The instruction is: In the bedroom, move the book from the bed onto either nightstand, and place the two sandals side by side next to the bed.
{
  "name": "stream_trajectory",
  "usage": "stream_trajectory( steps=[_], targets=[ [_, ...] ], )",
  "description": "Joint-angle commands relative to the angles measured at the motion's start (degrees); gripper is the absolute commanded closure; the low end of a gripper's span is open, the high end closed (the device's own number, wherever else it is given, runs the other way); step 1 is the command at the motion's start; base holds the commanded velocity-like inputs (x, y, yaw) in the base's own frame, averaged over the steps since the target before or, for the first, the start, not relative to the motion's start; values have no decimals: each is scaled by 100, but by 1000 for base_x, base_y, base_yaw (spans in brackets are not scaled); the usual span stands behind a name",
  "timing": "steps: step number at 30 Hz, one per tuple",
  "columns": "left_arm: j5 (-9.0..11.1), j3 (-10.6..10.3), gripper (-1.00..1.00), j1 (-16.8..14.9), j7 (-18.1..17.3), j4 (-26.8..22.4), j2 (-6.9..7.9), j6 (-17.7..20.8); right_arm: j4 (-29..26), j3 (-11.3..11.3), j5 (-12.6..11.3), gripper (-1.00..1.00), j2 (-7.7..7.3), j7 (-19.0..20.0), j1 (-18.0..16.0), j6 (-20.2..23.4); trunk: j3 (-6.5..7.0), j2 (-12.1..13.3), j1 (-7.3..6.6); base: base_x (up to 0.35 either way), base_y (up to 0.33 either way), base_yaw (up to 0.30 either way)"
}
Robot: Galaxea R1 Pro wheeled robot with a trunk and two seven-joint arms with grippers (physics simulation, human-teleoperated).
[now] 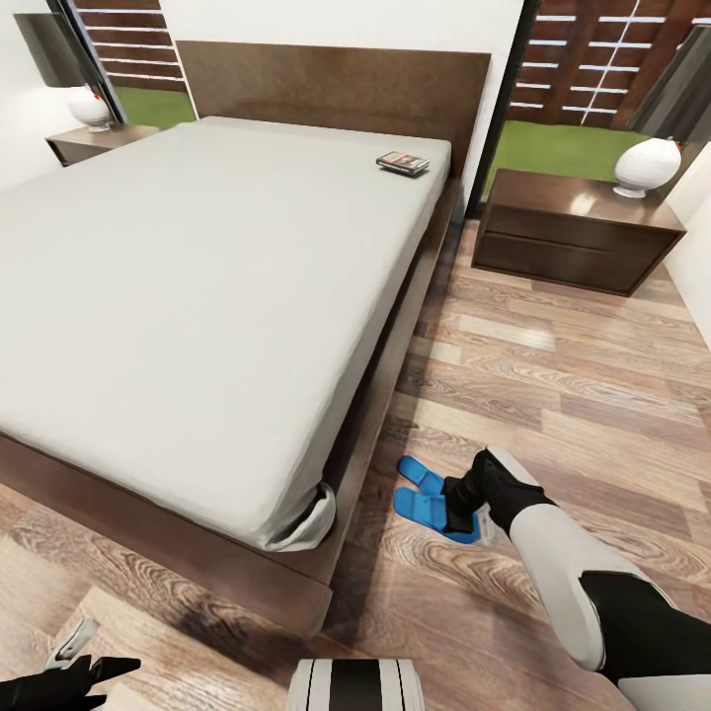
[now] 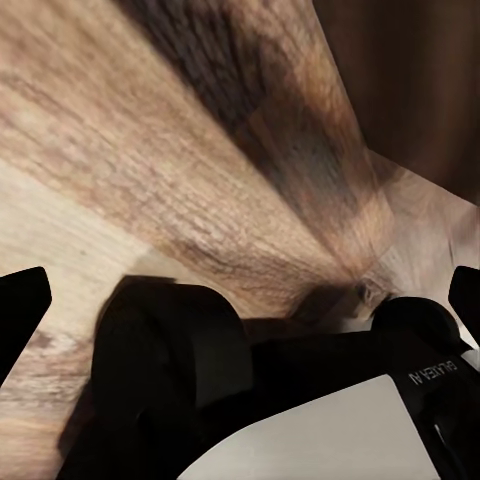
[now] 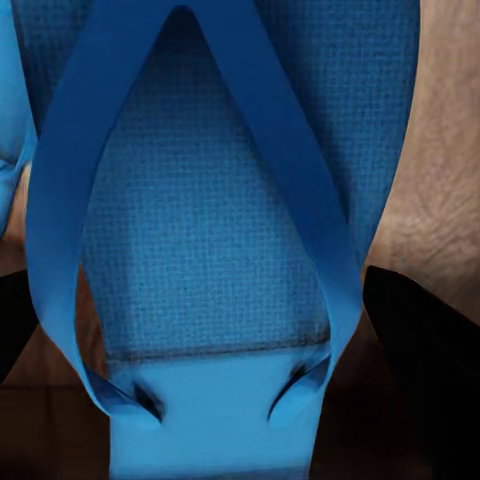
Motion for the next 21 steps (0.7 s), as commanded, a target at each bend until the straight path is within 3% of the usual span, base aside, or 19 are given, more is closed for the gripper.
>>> stream_trajectory(
  steps=[1, 9, 21],
  targets=[
    [-60, 48, -100, -6, -40, -3, -4, 50, -3, -35, -69, 100, 5, -17, -10, -25, -4, -2, -1, 0, 0, 0],
    [-62, 46, -100, -4, -45, -3, -5, 51, -5, -35, -697, 100, -30, -59, -167, -33, -4, -2, -1, 0, 0, 0],
    [-61, 48, -100, -5, -49, -3, -6, 59, -14, -34, -857, 100, -80, -160, -250, -73, -4, -2, -1, 0, 0, 0]
  ],
)
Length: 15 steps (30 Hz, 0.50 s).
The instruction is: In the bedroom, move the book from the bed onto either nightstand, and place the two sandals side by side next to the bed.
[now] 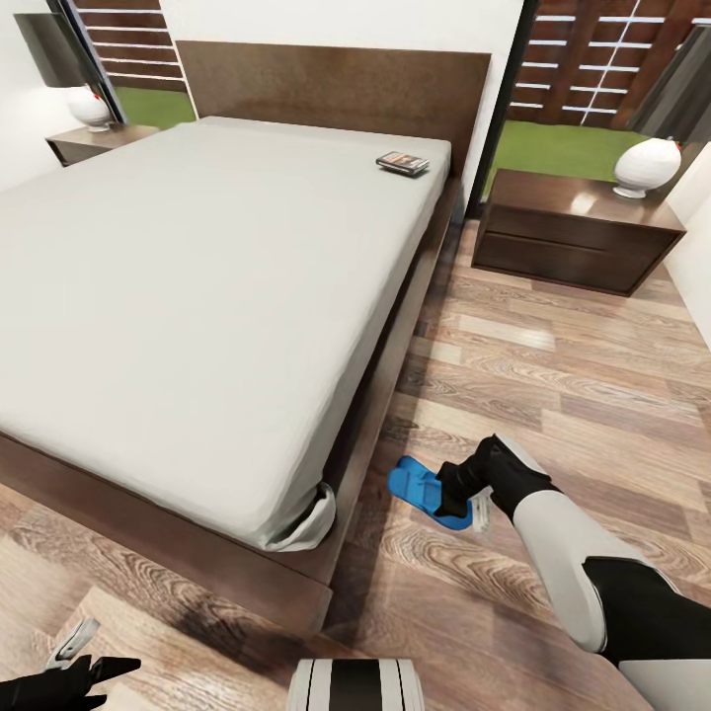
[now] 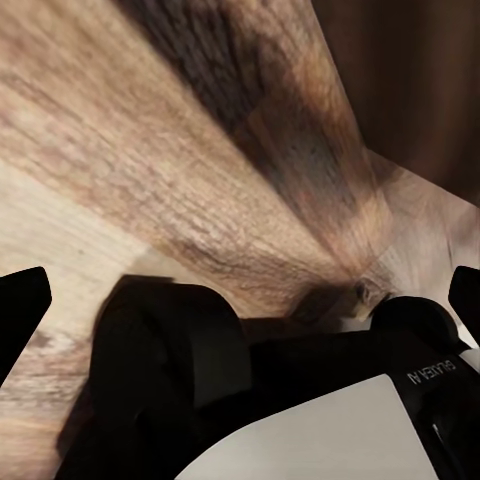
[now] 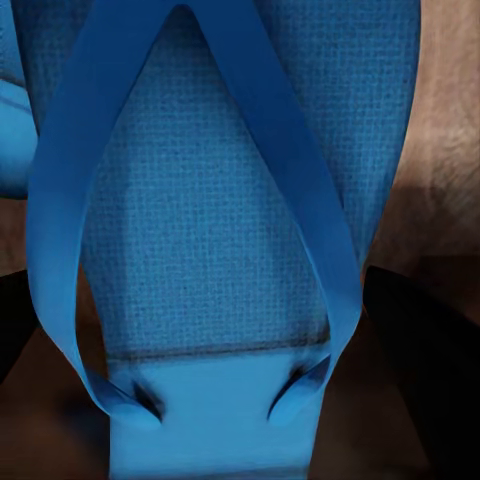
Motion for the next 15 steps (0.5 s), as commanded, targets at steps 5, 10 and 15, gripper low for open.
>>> stream_trajectory(
  steps=[5, 10, 15],
  targets=[
    [-58, 48, -100, -5, -41, -3, -3, 57, -13, -33, -5, 100, 2, -11, -6, -32, -4, -2, -1, 0, 0, 0],
    [-62, 48, -100, -4, -41, -3, -2, 64, -14, -40, 3, 100, 1, 15, -4, -24, -4, -2, -1, 0, 0, 0],
    [-64, 48, -100, -6, -40, -3, -2, 73, -45, -30, 56, 100, -10, 32, -4, 12, -4, -2, -1, 0, 0, 0]
  ],
)
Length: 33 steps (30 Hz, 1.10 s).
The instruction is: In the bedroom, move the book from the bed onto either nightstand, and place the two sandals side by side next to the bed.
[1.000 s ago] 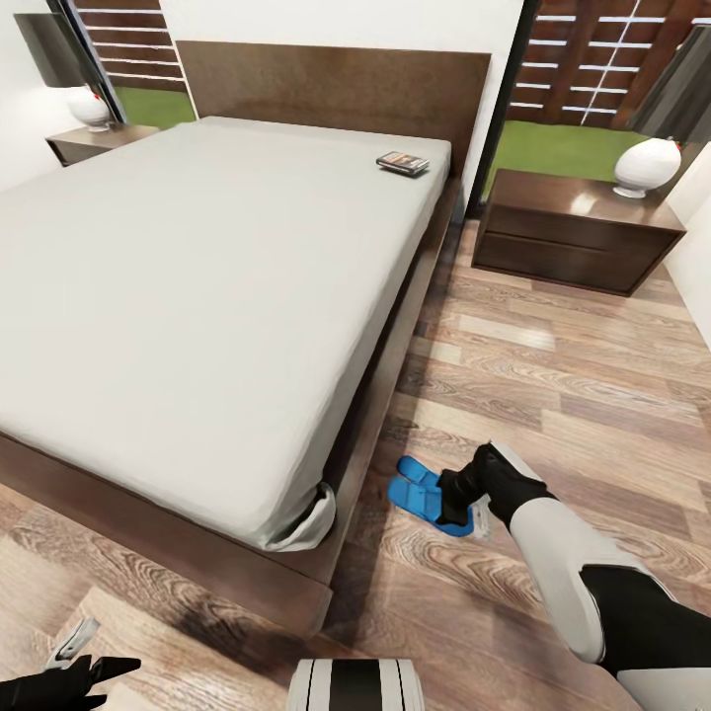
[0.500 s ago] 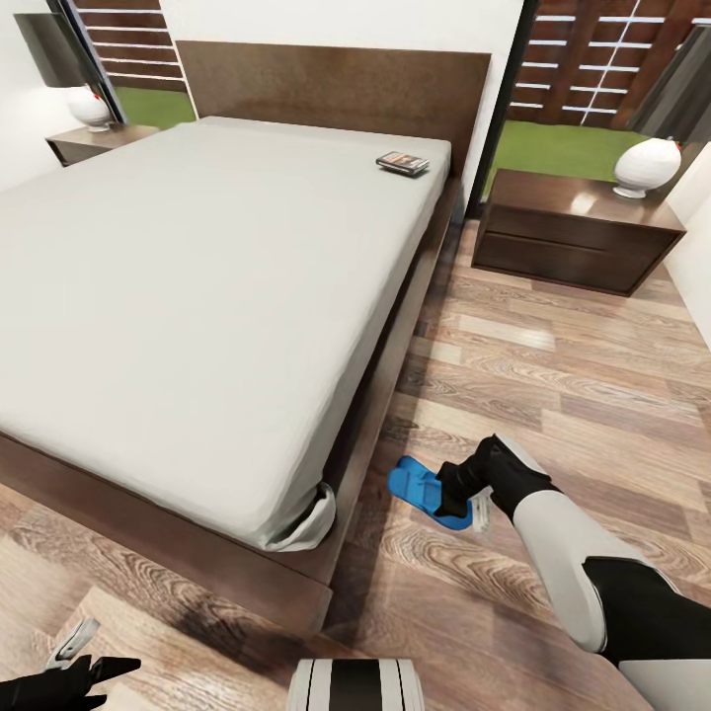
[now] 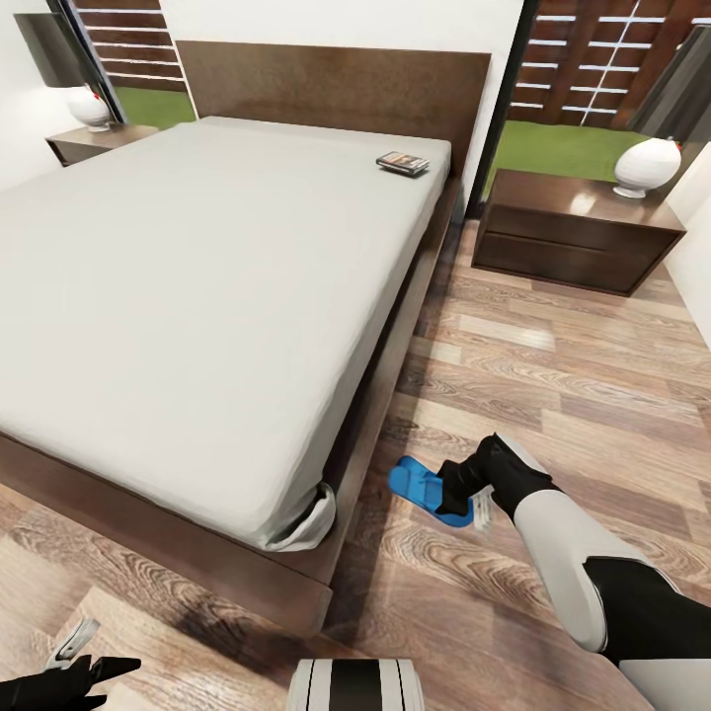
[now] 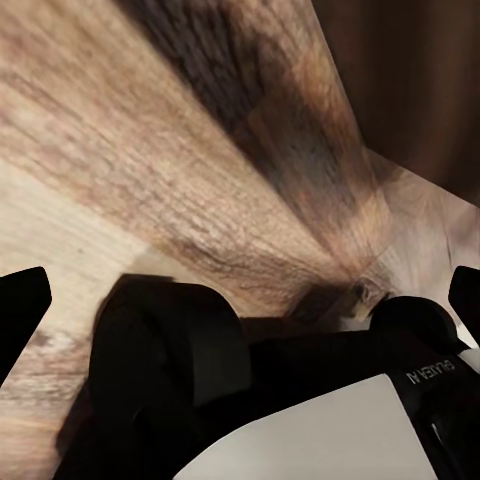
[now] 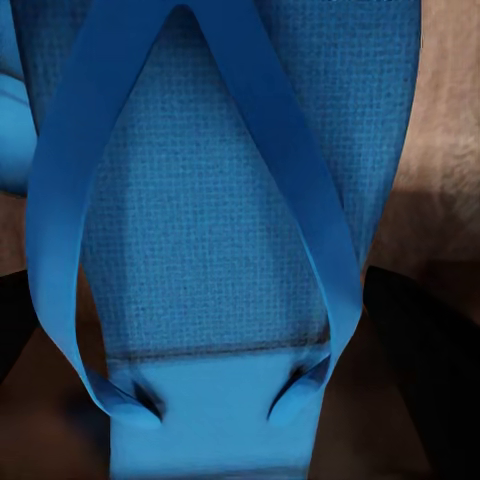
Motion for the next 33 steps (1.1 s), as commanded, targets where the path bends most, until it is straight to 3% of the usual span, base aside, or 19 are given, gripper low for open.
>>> stream_trajectory(
  steps=[1, 18, 26, 33],
  targets=[
    [-58, 48, -100, -3, -38, -3, -4, 51, -9, -25, -4, 100, 1, -16, -1, -21, -4, -2, -1, 0, 0, 0],
    [-52, 47, -100, -4, -40, -3, -12, 54, 41, -14, 108, 100, 11, 1, -5, -105, -4, -2, -1, 0, 0, 0],
    [-47, 35, -100, -4, -48, -5, -21, 61, 27, -6, 172, 100, 43, -78, -18, -699, -4, -2, -1, 0, 0, 0],
    [-37, 34, -100, -4, -49, -11, -39, 62, 47, -3, 174, 100, 60, -94, -34, -857, -4, -2, -1, 0, 0, 0]
  ],
)
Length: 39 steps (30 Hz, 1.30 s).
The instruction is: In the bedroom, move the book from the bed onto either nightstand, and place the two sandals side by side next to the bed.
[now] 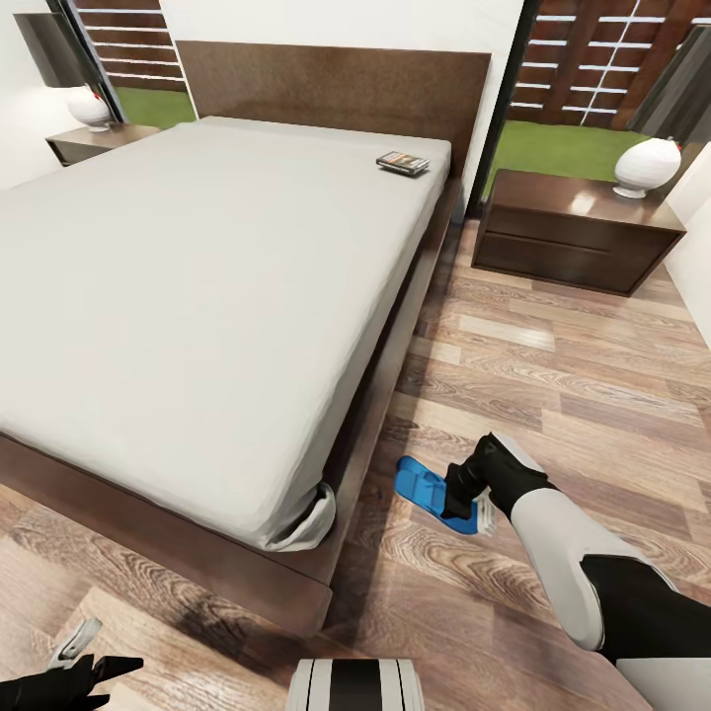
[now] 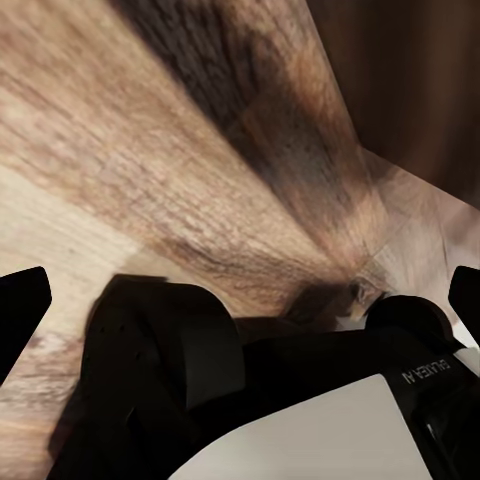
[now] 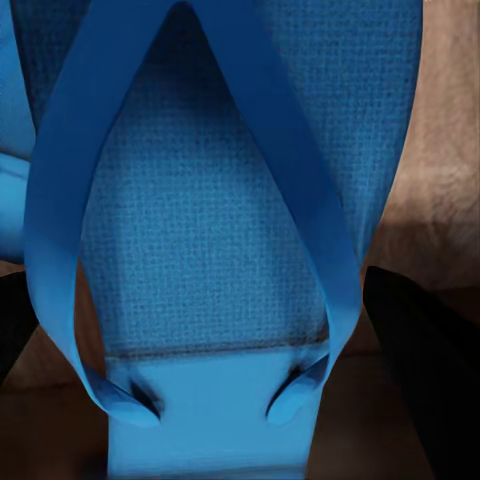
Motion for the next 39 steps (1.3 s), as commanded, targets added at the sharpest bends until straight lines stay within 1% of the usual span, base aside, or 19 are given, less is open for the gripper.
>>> stream_trajectory(
  steps=[1, 8, 15, 27, 39],
  targets=[
    [-59, 48, -100, -5, -38, -3, -6, 50, -2, -35, -22, 100, 2, -3, -2, -63, -4, -2, -1, 0, 0, 0],
    [-56, 49, -100, -5, -38, -4, -12, 50, 8, -33, -36, 100, 8, 50, -4, 2, -4, -2, -1, 0, 0, 0],
    [-50, 48, -100, -5, -38, -4, -13, 50, 9, -63, -93, 100, 16, 84, -4, 301, -4, -2, -1, 0, 0, 0],
    [-51, 43, -100, -5, -38, -4, -21, 50, 25, -123, -81, 100, 2, 76, -4, 404, -4, -2, -1, 0, 0, 0],
    [-57, 37, -100, -5, -38, -4, -14, 47, 30, -159, -108, 100, -15, 76, -4, 353, -270, -18, 30, 0, 0, 0]
  ],
)
